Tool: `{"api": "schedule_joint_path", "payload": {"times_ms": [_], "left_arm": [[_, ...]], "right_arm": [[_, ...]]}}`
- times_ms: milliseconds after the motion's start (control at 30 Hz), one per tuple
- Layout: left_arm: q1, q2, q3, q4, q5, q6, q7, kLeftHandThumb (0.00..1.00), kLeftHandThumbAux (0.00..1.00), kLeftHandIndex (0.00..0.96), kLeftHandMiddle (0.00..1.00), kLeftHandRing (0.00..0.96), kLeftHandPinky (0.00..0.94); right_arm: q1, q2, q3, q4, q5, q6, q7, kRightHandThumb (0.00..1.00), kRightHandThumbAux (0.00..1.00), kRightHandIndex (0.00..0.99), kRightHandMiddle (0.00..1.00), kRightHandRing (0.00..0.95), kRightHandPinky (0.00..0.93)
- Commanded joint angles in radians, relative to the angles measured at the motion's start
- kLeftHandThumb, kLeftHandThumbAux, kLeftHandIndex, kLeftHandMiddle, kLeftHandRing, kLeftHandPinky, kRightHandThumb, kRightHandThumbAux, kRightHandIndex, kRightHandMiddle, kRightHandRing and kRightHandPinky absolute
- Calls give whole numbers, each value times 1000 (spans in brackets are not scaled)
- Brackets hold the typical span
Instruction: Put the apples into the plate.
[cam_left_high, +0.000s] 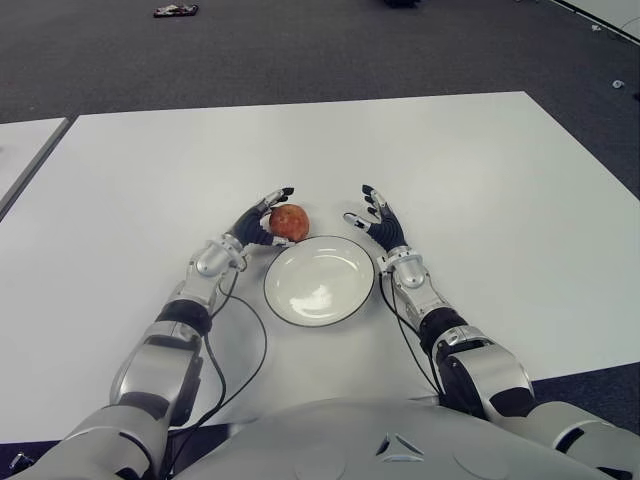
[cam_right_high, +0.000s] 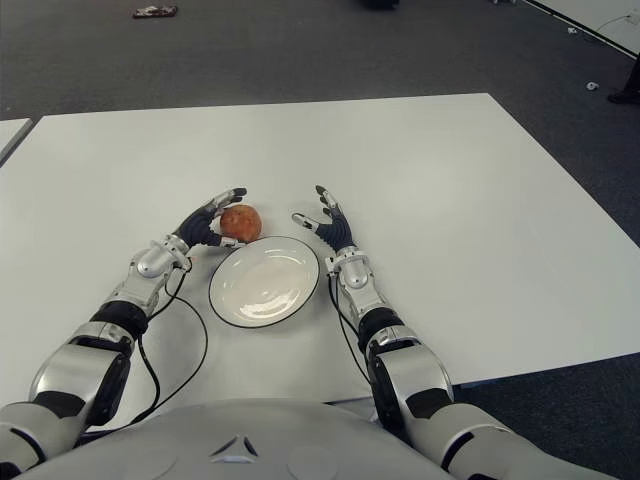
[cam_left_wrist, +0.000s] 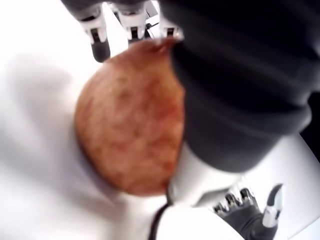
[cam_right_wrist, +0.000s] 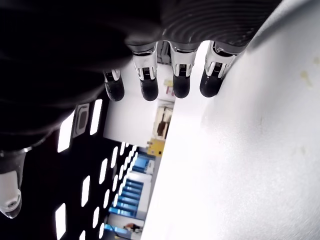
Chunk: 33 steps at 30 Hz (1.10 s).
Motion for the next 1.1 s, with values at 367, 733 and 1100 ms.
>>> {"api": "schedule_joint_path", "payload": {"times_ms": [367,733,1100], "left_arm": [[-28,14,-14,79,21,-54,-2,0,353,0,0,0,0],[-64,-18,-14,190,24,103,11,6,385,0,0,0,0],[-90,13,-39,182,50,45,25,0,311,0,0,0,0]], "right_arm": [[38,6,8,28,-9,38,10,54,525,0,0,0,10],[39,6,5,26,-5,40,14,53,535,0,0,0,6],[43,7,4,18,-3,42,17,50,540,0,0,0,5]]}}
